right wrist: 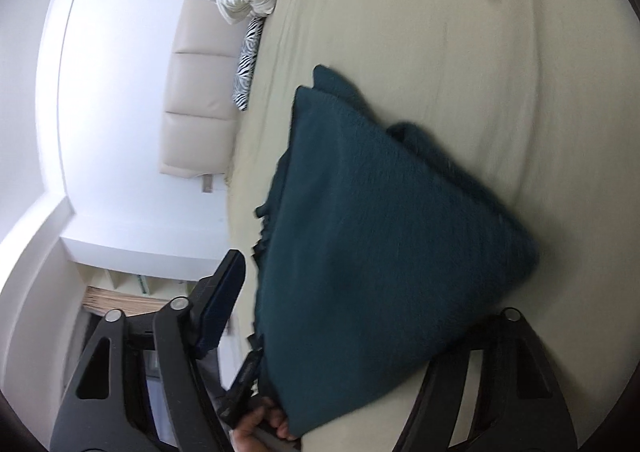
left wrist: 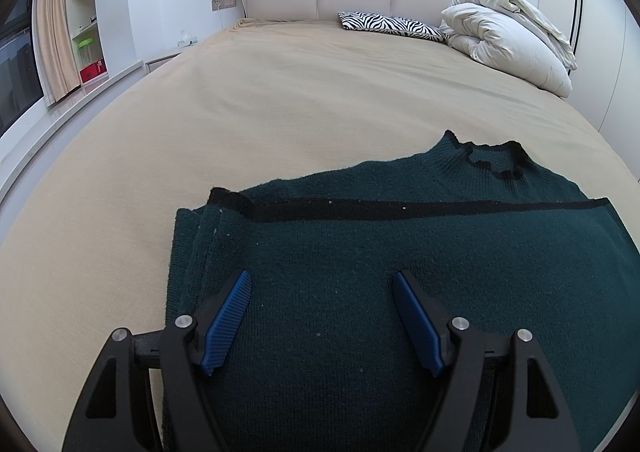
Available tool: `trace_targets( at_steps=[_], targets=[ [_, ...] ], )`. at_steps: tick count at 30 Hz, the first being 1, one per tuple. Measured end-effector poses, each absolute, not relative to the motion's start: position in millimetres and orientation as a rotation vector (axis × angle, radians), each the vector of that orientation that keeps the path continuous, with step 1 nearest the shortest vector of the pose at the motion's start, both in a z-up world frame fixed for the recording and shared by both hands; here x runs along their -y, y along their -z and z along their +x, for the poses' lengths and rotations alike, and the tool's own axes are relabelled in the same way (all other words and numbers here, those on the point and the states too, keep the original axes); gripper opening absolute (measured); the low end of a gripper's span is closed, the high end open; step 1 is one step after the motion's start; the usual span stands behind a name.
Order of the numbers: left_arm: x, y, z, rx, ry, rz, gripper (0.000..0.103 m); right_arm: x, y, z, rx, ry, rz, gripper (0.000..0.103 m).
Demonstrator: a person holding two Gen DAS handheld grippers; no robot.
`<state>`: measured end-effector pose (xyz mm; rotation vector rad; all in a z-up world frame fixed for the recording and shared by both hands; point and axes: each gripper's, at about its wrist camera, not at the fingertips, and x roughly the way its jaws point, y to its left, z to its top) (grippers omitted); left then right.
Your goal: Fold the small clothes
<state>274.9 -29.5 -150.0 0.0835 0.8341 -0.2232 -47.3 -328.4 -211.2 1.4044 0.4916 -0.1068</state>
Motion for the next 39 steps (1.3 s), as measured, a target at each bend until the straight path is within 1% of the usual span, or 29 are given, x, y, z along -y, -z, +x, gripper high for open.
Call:
trace_targets(
  at_steps=[4,6,7,8,9,10,11,13,18,22,25,28,29,31,33,34,35,39],
  targets=[
    [29.3,150.2,274.8,-0.833,0.224,0.083,0.076,335.8,205.2,-32.7,-0.473,0.110,1.399,0.065],
    [30.8,149.1,274.8,-0.832,0.223,0.082,0.076,333.6,203.5,-22.9,-0.512,0.114,1.337,0.058],
    [30.7,148.9,274.8,-0.833,0.223,0.082,0.076,332.9,205.0,-19.3,-0.529,0.120,1.314,0.050],
    [30.3,148.6,274.9,-0.837,0.225,0.077,0.076,333.3,207.9,-16.4,-0.546,0.127,1.297,0.040],
    [28.8,146.9,275.9,-0.845,0.230,0.065,0.076,335.5,212.1,-14.7,-0.562,0.145,1.283,0.033],
    [27.6,144.4,276.7,-0.855,0.235,0.052,0.076,338.2,216.3,-14.6,-0.571,0.161,1.279,0.019],
    [24.2,138.9,277.4,-0.874,0.240,0.022,0.076,342.1,221.2,-15.2,-0.574,0.166,1.280,0.010],
    [20.4,128.3,272.8,-0.893,0.243,-0.031,0.075,345.1,224.4,-15.2,-0.566,0.141,1.286,0.009],
    [33.2,112.8,248.7,-0.940,0.370,-0.163,0.073,340.9,208.8,-4.9,-0.609,0.178,1.168,0.011],
    [45.4,117.0,241.5,-0.968,0.419,-0.186,0.072,331.3,189.8,2.9,-0.644,0.230,1.036,0.011],
    [43.3,124.9,242.0,-0.986,0.426,-0.210,0.069,314.6,165.4,15.2,-0.672,0.264,0.894,0.011],
    [28.7,124.1,247.0,-1.006,0.461,-0.299,0.069,267.0,130.8,34.1,-0.700,0.229,0.636,0.011],
    [21.0,124.7,248.8,-1.020,0.475,-0.358,0.069,229.5,114.1,45.1,-0.709,0.167,0.472,0.011],
    [6.6,124.8,254.5,-1.041,0.505,-0.493,0.069,164.1,98.6,55.7,-0.718,0.036,0.226,0.011],
    [-5.1,127.3,257.3,-1.063,0.530,-0.593,0.070,94.9,104.8,63.4,-0.755,-0.102,-0.030,0.011],
    [-7.3,128.1,258.1,-1.076,0.549,-0.624,0.072,73.0,113.9,65.7,-0.776,-0.132,-0.118,0.011],
    [-6.7,129.0,258.3,-1.092,0.571,-0.637,0.075,60.6,120.4,66.6,-0.786,-0.142,-0.167,0.011],
    [-1.7,135.5,260.6,-1.134,0.619,-0.676,0.082,30.2,140.8,62.6,-0.781,-0.118,-0.319,0.011]
  ],
)
